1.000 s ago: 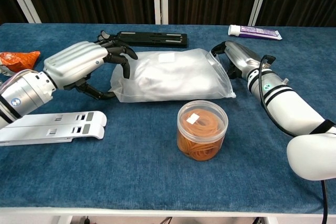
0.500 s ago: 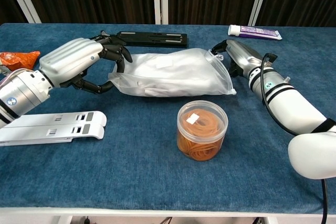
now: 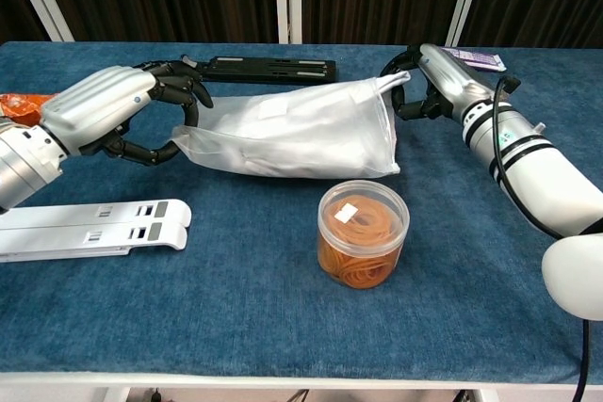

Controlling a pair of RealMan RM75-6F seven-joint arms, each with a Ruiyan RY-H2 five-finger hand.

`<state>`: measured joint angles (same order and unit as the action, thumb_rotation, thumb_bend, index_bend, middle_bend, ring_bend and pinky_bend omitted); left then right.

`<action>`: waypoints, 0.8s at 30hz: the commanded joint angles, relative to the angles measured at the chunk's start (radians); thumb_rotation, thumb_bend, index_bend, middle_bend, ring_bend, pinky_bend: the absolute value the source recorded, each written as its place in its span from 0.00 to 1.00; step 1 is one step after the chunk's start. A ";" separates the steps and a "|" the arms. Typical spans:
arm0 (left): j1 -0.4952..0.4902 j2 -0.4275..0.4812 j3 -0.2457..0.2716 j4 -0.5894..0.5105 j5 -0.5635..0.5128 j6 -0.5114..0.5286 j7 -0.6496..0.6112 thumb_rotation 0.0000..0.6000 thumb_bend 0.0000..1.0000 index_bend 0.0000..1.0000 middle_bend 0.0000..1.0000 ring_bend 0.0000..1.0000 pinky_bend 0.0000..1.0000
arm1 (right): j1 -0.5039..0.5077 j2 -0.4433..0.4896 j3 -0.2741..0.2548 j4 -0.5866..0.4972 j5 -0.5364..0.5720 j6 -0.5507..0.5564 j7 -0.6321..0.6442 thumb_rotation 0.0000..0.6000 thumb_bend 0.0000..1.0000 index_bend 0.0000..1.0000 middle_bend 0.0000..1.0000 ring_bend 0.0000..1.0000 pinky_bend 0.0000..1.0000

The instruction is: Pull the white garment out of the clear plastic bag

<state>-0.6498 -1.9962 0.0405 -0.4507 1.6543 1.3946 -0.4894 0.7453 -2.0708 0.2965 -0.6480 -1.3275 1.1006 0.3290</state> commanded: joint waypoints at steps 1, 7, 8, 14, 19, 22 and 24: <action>0.006 0.007 -0.005 -0.009 -0.008 -0.001 -0.003 1.00 0.53 0.63 0.28 0.12 0.14 | -0.035 0.066 -0.009 -0.092 -0.015 0.047 -0.024 1.00 0.70 0.88 0.30 0.00 0.00; 0.029 0.033 -0.019 -0.037 -0.029 0.000 -0.004 1.00 0.53 0.63 0.28 0.12 0.14 | -0.095 0.194 -0.009 -0.272 -0.021 0.110 -0.066 1.00 0.70 0.88 0.30 0.00 0.00; 0.035 0.039 -0.022 -0.043 -0.035 -0.002 -0.005 1.00 0.53 0.63 0.28 0.12 0.14 | -0.107 0.221 -0.007 -0.308 -0.019 0.120 -0.072 1.00 0.70 0.88 0.30 0.00 0.00; 0.062 0.066 -0.036 -0.068 -0.061 -0.011 -0.003 1.00 0.53 0.63 0.28 0.12 0.14 | -0.158 0.337 0.010 -0.452 -0.005 0.159 -0.091 1.00 0.70 0.89 0.30 0.00 0.00; 0.088 0.092 -0.043 -0.080 -0.077 -0.013 0.009 1.00 0.53 0.63 0.28 0.12 0.14 | -0.188 0.412 0.034 -0.506 0.023 0.177 -0.120 1.00 0.70 0.89 0.31 0.00 0.00; 0.105 0.112 -0.044 -0.089 -0.086 -0.016 0.014 1.00 0.53 0.63 0.28 0.12 0.14 | -0.205 0.454 0.053 -0.514 0.050 0.181 -0.135 1.00 0.70 0.89 0.31 0.00 0.00; 0.118 0.125 -0.044 -0.097 -0.091 -0.019 0.017 1.00 0.53 0.63 0.28 0.12 0.14 | -0.215 0.478 0.063 -0.513 0.072 0.174 -0.145 1.00 0.70 0.89 0.31 0.00 0.00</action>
<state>-0.5378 -1.8769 -0.0033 -0.5427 1.5668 1.3774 -0.4745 0.5396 -1.6057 0.3501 -1.1576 -1.2684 1.2761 0.1935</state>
